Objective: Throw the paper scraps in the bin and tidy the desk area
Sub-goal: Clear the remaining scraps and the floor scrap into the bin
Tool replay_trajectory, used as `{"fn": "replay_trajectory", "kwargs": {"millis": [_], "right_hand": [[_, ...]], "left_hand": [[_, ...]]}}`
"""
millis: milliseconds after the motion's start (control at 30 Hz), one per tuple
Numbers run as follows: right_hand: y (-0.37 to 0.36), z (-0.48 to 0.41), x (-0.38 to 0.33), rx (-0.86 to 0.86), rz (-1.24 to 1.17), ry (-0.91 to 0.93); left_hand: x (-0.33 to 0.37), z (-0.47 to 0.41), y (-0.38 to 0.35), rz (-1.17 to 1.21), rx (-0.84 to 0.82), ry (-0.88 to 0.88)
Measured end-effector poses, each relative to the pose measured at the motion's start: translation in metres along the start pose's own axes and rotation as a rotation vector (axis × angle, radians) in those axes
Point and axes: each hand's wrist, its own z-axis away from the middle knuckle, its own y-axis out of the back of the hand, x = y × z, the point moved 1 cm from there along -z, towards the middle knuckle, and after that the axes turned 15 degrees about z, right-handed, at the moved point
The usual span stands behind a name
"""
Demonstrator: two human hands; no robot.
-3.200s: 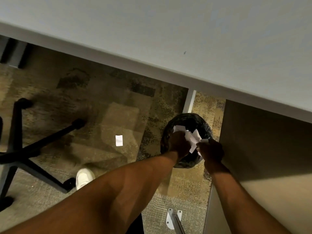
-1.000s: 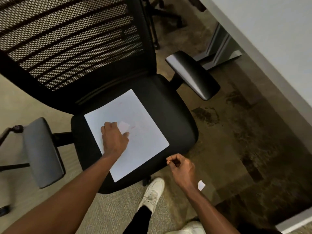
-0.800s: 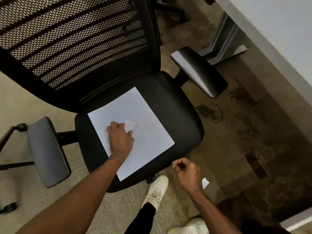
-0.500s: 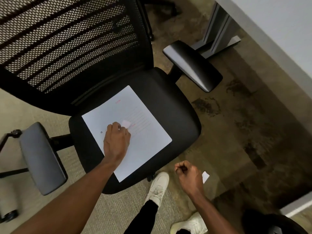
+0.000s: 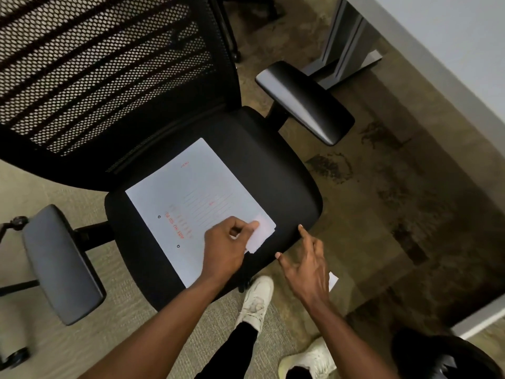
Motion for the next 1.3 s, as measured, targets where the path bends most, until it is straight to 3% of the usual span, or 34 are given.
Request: {"fn": "replay_trajectory", "kwargs": {"millis": [133,233,400,567,700,933,1167,1300], "right_hand": [[-0.002,-0.003,0.005,-0.028,-0.049,0.031],[-0.009,-0.006,0.005,-0.006,-0.010,0.102],[-0.029,0.008,0.042,-0.022,0.024,0.122],[-0.049,0.032,0.105,-0.088,0.111,0.045],[-0.066,0.050,0.170,-0.158,0.146,-0.055],[-0.096,0.044,0.267,-0.235,0.240,-0.079],[-0.143,-0.002,0.343,-0.202,0.352,-0.089],[-0.184,-0.044,0.370,-0.257,0.398,-0.123]], "left_hand": [[0.005,0.010,-0.025,-0.029,-0.022,-0.034],[0.004,0.007,-0.037,-0.079,-0.028,-0.206],[-0.003,-0.011,-0.089,-0.147,-0.199,-0.490],[-0.012,-0.032,-0.139,-0.191,-0.388,-0.615],[-0.027,-0.042,-0.166,-0.411,-0.547,-0.787],[-0.047,-0.044,-0.180,-0.910,-0.497,-1.023],[-0.042,-0.034,-0.187,-0.933,-0.448,-0.995],[-0.044,-0.032,-0.198,-1.117,-0.435,-1.010]]}}
